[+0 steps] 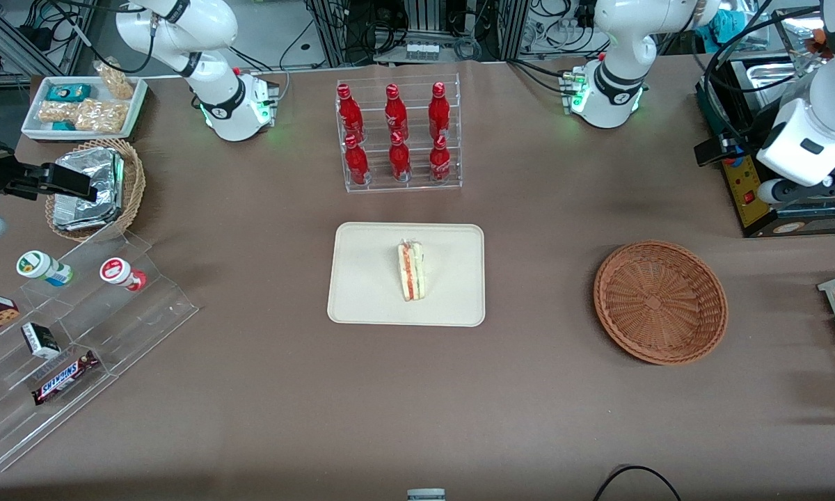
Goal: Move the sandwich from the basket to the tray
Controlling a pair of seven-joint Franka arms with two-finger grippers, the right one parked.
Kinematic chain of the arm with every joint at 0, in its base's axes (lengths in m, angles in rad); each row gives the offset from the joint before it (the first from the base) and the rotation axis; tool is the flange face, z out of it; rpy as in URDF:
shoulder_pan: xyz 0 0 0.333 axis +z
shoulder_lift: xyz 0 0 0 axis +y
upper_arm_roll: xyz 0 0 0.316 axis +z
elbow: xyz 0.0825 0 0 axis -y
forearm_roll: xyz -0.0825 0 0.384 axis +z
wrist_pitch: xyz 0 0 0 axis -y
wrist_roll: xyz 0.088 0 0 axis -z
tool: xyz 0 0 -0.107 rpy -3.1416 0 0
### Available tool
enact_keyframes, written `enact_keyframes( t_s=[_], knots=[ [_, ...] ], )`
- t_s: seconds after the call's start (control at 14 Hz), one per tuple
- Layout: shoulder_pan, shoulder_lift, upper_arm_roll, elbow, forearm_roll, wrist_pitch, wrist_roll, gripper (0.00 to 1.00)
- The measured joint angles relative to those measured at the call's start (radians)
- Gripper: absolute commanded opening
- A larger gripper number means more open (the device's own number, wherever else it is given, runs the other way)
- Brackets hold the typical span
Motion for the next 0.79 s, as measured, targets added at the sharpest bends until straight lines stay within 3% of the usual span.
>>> enact_keyframes(
  t_s=[0.79],
  knots=[
    [-0.019, 0.001, 0.001, 0.0, 0.0, 0.0, 0.0, 1.0]
  ],
)
